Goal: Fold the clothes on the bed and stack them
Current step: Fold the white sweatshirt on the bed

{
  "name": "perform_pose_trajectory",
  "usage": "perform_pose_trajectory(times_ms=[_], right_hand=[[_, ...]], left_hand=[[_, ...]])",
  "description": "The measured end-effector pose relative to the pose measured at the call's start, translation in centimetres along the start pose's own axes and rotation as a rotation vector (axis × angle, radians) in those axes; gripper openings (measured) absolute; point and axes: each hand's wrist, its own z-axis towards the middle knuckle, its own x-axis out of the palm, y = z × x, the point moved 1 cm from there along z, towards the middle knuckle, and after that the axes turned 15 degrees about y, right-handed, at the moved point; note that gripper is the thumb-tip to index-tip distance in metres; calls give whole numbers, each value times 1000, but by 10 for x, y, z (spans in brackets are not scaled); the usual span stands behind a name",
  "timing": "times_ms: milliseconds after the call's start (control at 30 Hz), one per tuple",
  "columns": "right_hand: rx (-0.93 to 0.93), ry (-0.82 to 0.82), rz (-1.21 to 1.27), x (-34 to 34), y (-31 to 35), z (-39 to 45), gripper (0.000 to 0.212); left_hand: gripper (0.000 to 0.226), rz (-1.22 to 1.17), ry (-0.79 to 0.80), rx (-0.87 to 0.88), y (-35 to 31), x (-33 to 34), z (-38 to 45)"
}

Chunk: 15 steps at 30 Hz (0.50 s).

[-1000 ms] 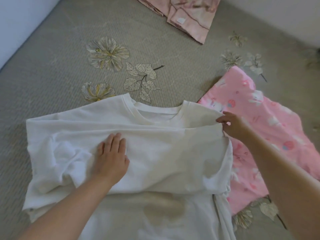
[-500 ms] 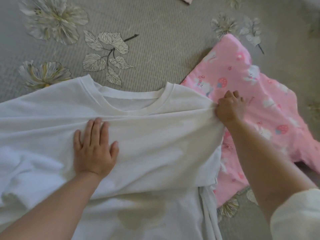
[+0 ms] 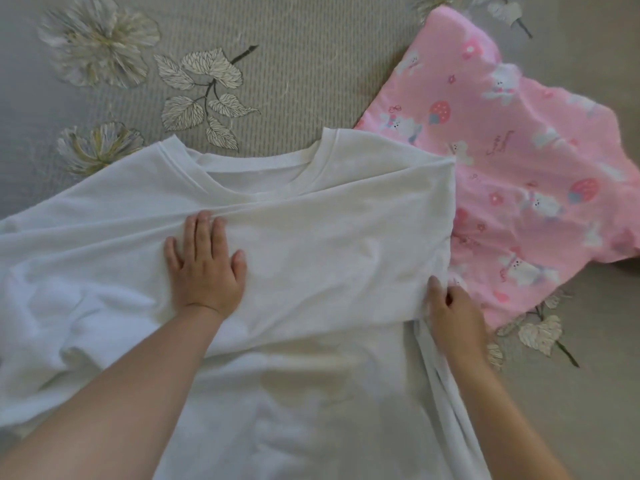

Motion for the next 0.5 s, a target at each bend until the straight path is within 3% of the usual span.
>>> perform_pose_trajectory(times_ms=[67,200,333,433,500], right_hand=[[27,3,-8,15,-5,-12,42],[24,-174,-14,14,-24,2,39],[131,-246,-100,13,-34,4,31],[13,-301,-131,18,-19,-9,39],[-198,-316,-183,30,-3,-29,43]], left_hand=[[76,12,14,-12,1,1,-1],[59,-52,79,25,7,0,-12],[57,-39,23,76,31,-14,-53],[56,-72,-71,-59,60,-24,-85],[49,-142,-129,-264,84,-27,-102]])
